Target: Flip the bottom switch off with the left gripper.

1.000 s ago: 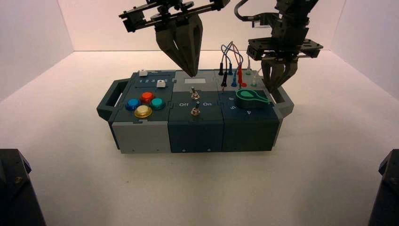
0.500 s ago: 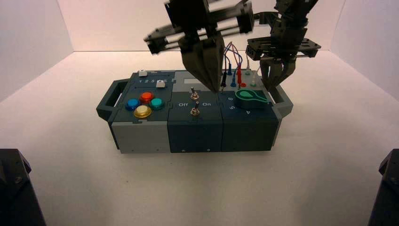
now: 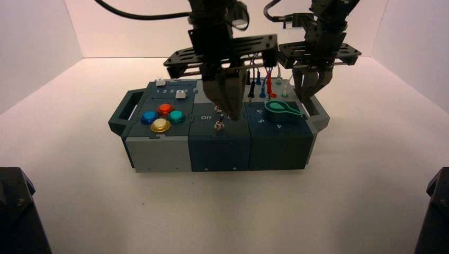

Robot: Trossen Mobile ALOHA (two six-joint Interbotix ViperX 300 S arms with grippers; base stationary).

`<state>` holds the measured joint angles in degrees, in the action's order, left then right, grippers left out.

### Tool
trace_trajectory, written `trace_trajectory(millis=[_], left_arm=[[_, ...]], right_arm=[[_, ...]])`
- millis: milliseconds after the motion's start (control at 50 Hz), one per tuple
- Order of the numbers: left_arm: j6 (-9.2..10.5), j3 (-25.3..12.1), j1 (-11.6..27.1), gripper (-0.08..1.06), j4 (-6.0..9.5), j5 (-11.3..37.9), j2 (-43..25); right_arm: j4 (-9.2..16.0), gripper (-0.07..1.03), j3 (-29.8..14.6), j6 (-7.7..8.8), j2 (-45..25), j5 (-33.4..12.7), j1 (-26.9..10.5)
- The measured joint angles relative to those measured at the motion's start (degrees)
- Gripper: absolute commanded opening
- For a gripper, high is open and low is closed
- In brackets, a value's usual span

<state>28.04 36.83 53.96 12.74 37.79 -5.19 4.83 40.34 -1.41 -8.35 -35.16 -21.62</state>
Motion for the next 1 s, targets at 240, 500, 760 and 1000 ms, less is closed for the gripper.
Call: trace_trajectory(millis=[240, 500, 760, 1000], left_arm=[[2.55, 1.2, -0.1, -0.03, -3.69, -1.0, 0.0], [3.08, 1.6, -0.4, -0.03, -5.36, -1.5, 0.0], [3.87, 2.4, -0.8, -0.03, -7.21, -1.5, 1.0], [3.96, 4.2, -3.2, -0.03, -8.35, -1.4, 4.3]], right_arm=[[0.1, -0.02, 0.1, 0.09, 0.1, 0.1, 0.0], [0.1, -0.02, 0.1, 0.0, 0.0, 0.3, 0.0], [0.1, -0.02, 0.1, 0.09, 0.0, 0.5, -0.1], [0.1, -0.02, 0.2, 0.0, 0.0, 0.7, -0.2]])
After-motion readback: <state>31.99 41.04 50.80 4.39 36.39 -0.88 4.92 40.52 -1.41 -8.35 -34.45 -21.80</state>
